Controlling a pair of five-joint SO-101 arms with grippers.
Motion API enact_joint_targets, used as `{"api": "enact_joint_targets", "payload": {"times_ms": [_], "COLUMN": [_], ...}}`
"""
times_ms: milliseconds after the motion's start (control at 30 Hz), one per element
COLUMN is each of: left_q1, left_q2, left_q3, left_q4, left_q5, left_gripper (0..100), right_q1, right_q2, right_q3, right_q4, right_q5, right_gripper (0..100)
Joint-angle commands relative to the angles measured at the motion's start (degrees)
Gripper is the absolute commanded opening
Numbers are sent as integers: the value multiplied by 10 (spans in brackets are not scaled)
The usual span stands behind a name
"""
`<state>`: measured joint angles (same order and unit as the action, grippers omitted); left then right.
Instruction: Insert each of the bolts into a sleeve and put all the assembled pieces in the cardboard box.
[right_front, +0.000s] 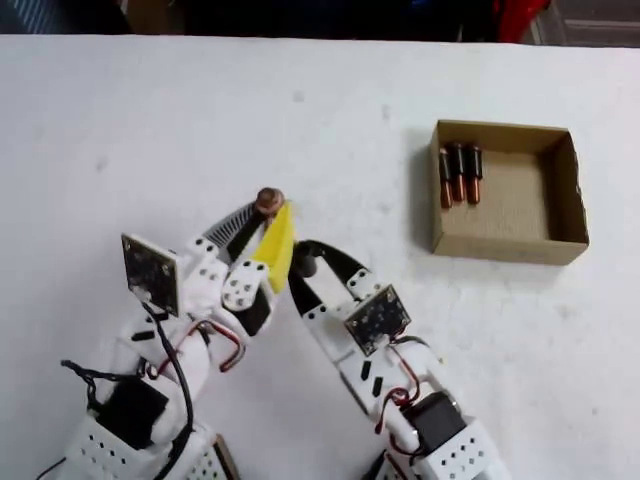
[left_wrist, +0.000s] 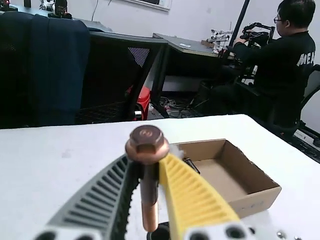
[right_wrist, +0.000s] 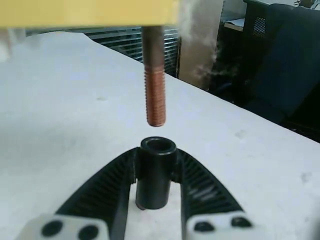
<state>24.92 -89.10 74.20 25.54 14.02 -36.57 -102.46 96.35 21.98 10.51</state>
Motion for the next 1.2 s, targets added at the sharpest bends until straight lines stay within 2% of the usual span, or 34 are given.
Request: {"api": "enact_joint_targets", "payload": {"times_ms": [0,167,733,900,1167], "left_q1": [7,7,8,45,46], "left_q2": [-7,-7,-8,-8,-9], "left_q3": [-7,-7,-7,5,20], "left_q4": [-25,-8,8,5,7], "left_q5": [9,9,10,9,5], "left_gripper": [23,23,23,23,23], "right_q1": [4,3,3,3,5], "right_q2": [-7,-7,-7,-7,-7], "right_q3": [5,5,5,5,5], "right_q4": [-13,-13,-13,-12,-12], "right_q5": [1,48,52,52,52], "right_gripper": [17,17,17,17,17]}}
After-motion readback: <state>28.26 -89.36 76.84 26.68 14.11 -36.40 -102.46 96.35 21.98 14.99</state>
